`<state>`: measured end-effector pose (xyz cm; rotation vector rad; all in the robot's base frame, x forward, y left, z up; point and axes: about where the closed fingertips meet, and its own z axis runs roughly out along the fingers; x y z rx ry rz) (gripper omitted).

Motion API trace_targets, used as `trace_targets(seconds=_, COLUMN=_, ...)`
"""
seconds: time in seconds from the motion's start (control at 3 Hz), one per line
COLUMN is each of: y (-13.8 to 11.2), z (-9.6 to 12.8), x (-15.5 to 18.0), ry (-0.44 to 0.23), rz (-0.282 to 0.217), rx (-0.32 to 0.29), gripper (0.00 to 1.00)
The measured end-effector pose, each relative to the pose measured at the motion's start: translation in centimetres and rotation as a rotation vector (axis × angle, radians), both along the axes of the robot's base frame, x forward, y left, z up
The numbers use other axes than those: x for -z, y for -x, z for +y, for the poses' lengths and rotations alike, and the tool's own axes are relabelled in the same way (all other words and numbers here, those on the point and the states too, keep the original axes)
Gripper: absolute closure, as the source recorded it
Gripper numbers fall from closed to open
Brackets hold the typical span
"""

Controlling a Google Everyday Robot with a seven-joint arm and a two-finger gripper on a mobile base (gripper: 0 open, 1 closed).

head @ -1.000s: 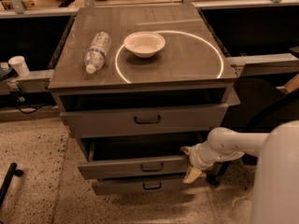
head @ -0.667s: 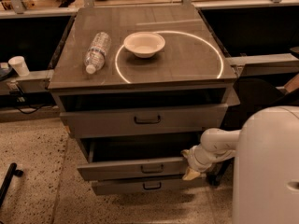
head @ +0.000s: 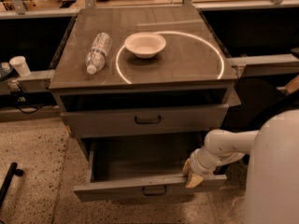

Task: Open middle drawer

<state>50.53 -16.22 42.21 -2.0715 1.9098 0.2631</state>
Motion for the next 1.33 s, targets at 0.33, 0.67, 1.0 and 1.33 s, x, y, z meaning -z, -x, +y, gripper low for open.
trace_targets(seconds=0.33, y=0.00, z=0.00, x=0.00, ry=0.000, rz=0.000, rx=0.000, gripper=0.40)
trace_targets(seconds=0.67, y=0.00, z=0.00, x=0.00, ry=0.000, rz=0.000, rx=0.000, gripper=0.17)
trace_targets(seconds=1.0, y=0.00, z=0.00, x=0.00, ry=0.000, rz=0.000, rx=0.000, gripper=0.00)
trace_targets(seconds=1.33, y=0.33, z=0.04, x=0.15, ry=-0.030, rz=0.029, rx=-0.018, gripper=0.00)
